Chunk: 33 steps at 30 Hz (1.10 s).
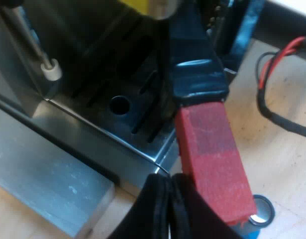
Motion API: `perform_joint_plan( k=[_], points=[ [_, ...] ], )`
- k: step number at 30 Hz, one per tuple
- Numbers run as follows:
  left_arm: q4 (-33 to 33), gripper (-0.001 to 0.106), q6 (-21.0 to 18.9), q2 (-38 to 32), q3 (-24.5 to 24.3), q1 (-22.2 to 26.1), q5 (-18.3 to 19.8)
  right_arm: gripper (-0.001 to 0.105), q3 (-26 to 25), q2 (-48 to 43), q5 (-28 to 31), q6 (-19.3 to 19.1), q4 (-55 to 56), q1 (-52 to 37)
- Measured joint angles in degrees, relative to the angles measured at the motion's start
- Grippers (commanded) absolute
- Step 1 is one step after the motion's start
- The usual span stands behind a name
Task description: Put the handle in the coffee machine
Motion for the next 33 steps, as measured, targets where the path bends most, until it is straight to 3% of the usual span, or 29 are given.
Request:
perform_joint_plan(
  k=[13,17,22,33],
  points=[
    [6.8,0.0,3.6,0.0,-0.1,0.0,2.6,0.026,0.0,0.0,-0.1,-0.2,0.0,0.0],
    [8.2,0.0,4.6,0.0,-0.1,-2.7,2.6,0.026,0.0,0.0,0.5,-0.2,0.0,0.0],
    [7.6,0.0,4.6,0.0,-0.7,-7.5,-1.2,0.026,0.4,0.0,0.7,0.3,-0.5,0.0],
    [6.9,0.0,4.6,0.1,-0.6,-11.3,-3.9,0.029,0.5,-0.3,2.1,1.6,1.9,0.6]
  ],
)
